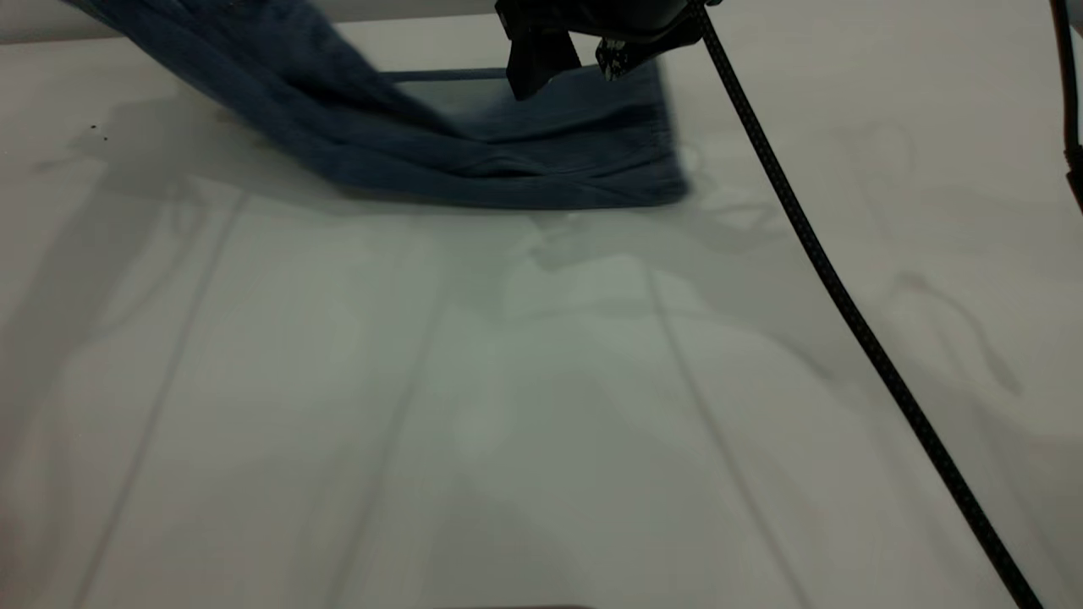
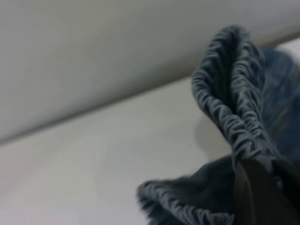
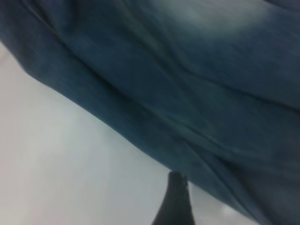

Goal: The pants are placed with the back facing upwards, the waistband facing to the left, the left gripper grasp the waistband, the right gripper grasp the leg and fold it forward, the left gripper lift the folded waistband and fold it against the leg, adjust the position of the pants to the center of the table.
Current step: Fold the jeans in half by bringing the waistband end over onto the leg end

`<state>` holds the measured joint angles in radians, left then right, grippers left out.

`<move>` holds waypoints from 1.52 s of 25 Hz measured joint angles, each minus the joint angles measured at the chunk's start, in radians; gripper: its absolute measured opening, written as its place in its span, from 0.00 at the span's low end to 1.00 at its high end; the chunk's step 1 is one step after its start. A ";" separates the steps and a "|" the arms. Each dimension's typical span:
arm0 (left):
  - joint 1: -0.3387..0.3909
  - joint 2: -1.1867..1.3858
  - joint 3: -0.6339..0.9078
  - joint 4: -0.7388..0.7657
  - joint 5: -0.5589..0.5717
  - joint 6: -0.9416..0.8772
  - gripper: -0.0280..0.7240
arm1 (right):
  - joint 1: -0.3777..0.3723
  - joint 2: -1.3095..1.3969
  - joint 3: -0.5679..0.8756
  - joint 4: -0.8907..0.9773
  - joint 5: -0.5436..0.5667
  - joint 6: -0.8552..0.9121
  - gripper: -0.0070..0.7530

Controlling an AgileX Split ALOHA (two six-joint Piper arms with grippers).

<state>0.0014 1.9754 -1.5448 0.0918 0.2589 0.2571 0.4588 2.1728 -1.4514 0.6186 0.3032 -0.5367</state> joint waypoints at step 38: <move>-0.518 0.216 0.000 0.000 -0.219 -0.051 0.63 | -0.374 -0.456 0.000 -0.013 0.300 -0.012 0.73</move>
<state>-0.5166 2.1918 -1.5448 0.0919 0.0397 0.2057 0.0850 1.7166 -1.4514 0.6053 0.6032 -0.5491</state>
